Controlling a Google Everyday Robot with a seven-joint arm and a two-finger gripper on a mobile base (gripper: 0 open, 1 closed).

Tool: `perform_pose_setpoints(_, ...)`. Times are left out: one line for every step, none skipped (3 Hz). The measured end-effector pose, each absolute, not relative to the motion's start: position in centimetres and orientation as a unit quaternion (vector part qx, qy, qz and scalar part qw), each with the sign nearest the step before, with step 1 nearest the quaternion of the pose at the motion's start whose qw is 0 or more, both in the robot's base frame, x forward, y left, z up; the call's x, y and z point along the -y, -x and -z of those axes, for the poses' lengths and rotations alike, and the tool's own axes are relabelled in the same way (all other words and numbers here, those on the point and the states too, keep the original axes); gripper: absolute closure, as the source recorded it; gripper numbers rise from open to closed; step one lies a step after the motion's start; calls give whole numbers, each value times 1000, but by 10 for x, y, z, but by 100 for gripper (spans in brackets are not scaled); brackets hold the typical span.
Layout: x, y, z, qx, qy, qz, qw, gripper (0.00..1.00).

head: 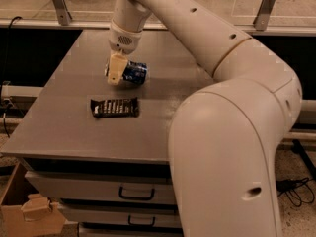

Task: Knock pepsi can over

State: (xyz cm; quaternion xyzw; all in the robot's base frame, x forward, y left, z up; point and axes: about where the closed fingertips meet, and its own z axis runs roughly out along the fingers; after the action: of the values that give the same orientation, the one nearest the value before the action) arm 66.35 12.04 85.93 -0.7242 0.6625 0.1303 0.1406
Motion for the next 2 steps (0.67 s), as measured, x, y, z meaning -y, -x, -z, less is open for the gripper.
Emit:
perform_pose_setpoints(-135, -660, -861, -648, 735, -139, 142, 4)
perform_pose_setpoints(-137, -658, -861, -645, 737, -142, 144, 0)
